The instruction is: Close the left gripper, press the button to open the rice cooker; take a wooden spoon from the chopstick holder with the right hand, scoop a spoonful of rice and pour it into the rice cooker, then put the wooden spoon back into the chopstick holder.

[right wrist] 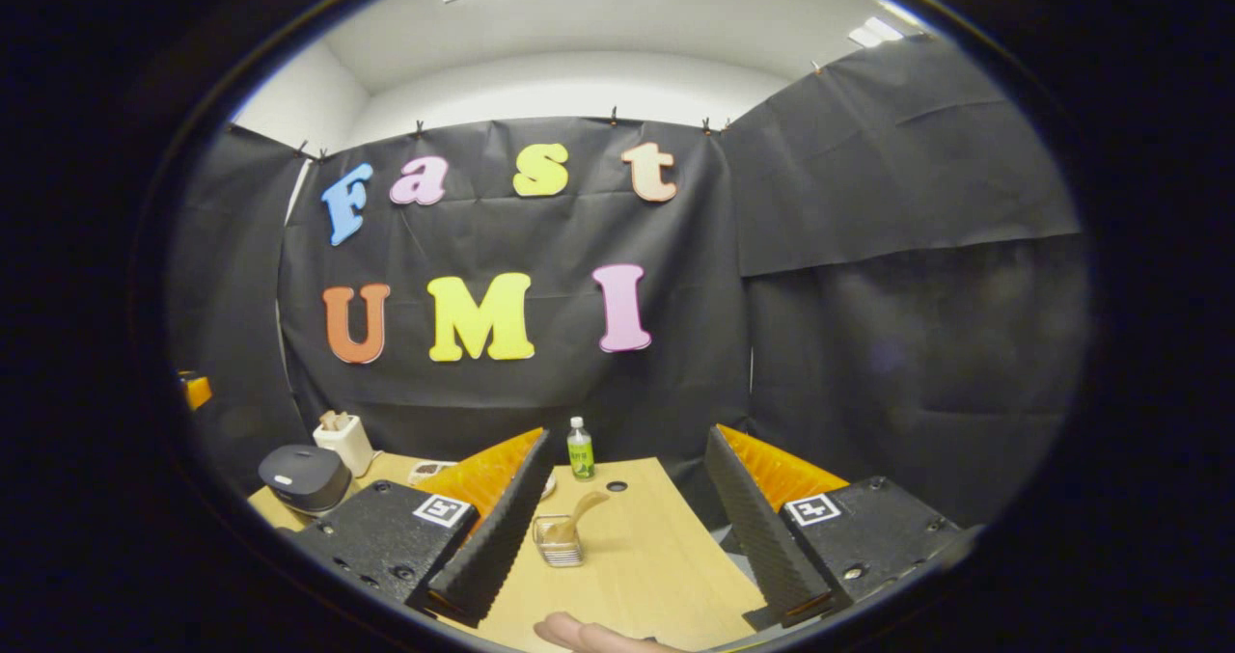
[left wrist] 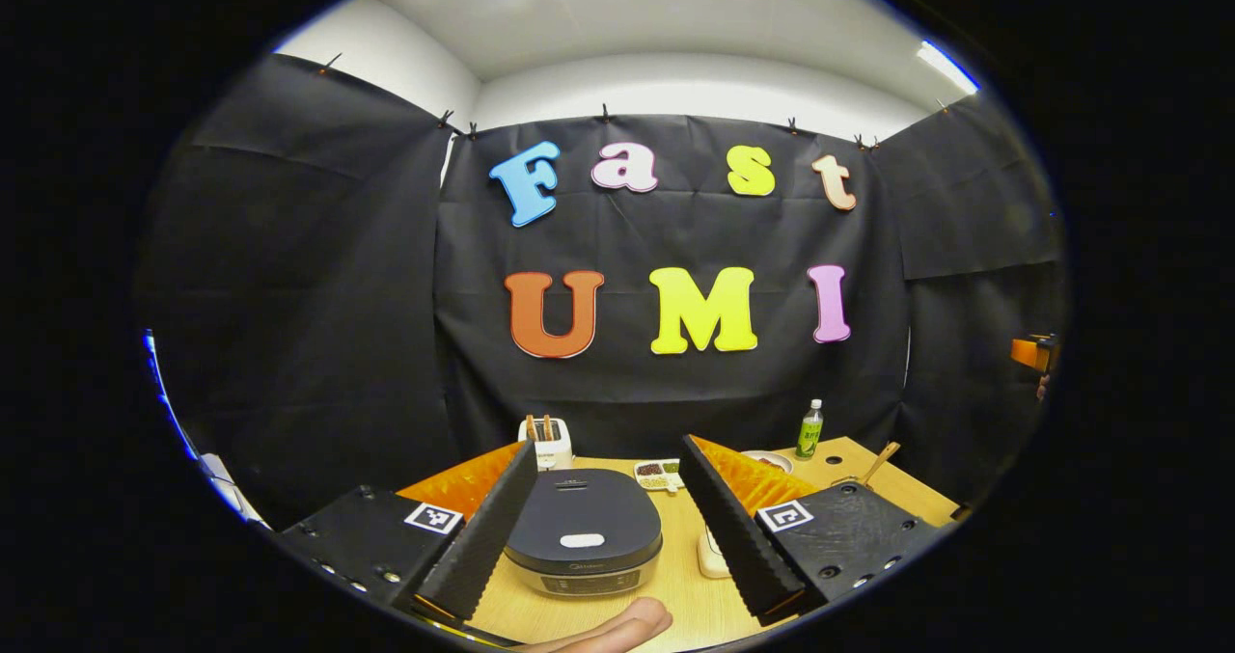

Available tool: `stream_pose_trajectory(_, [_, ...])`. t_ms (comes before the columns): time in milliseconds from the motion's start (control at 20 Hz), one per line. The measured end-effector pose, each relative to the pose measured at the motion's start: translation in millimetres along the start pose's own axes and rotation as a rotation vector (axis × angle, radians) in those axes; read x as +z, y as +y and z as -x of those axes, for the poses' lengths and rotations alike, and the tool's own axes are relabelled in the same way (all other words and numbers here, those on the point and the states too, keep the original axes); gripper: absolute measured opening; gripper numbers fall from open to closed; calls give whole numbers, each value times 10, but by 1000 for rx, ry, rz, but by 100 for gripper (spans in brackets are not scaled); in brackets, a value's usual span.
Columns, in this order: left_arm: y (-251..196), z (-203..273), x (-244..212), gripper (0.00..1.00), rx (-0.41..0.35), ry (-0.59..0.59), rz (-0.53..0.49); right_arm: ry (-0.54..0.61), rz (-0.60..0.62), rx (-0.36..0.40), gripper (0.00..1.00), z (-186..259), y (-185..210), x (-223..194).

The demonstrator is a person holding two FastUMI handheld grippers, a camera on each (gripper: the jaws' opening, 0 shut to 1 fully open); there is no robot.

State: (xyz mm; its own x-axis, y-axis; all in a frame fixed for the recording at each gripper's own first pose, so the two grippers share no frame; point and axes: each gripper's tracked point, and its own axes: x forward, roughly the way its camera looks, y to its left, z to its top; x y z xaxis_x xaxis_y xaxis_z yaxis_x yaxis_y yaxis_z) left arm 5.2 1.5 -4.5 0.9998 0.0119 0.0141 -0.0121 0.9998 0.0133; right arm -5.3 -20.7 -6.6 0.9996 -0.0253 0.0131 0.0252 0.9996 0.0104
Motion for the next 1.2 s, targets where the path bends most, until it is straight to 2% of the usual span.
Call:
stream_pose_trajectory(250, [10,-82,-87,95,27,8,5,-5,-10,10,96,3,-16,-57])
stream_pose_trajectory(300, [2,-120,-156,93,23,25,8,-5,-12,10,100,-5,-21,-82])
stream_pose_trajectory(350, [-19,-147,-199,99,16,37,12,-4,-13,12,96,-13,-17,-99])
stream_pose_trajectory(400, [-47,-185,-232,87,6,46,7,-1,-11,14,96,-14,-5,-132])
stream_pose_trajectory(450, [-64,-225,-266,66,-1,52,-9,2,-8,16,96,-22,-2,-158])
stream_pose_trajectory(500, [-42,-283,-304,70,5,56,-29,4,-5,19,100,-28,-1,-182])
stream_pose_trajectory(550, [-35,-323,-364,59,8,69,-53,5,-1,20,100,-41,3,-189])
stream_pose_trajectory(600, [-72,-357,-455,53,0,97,-71,6,2,18,100,-51,2,-203])
stream_pose_trajectory(650, [-111,-385,-531,42,-16,124,-65,8,2,18,100,-63,-4,-214])
stream_pose_trajectory(700, [-146,-439,-605,30,-28,147,-53,6,-8,21,96,-61,8,-215])
stream_pose_trajectory(750, [-102,-475,-685,18,-13,188,-38,4,-22,25,100,-78,23,-197])
stream_pose_trajectory(800, [-108,-487,-800,10,-12,240,-12,4,-30,26,96,-75,35,-216])
stream_pose_trajectory(850, [-107,-514,-918,2,-11,289,11,1,-30,29,100,-77,40,-218])
stream_pose_trajectory(950, [-82,-616,-1129,2,5,371,5,-4,-28,37,100,-64,50,-238])
stream_pose_trajectory(1050, [-32,-719,-1349,2,24,443,-17,-4,-33,39,96,-62,48,-254])
stream_pose_trajectory(1200, [2,-857,-1644,2,36,528,-39,13,-35,41,100,-80,32,-335])
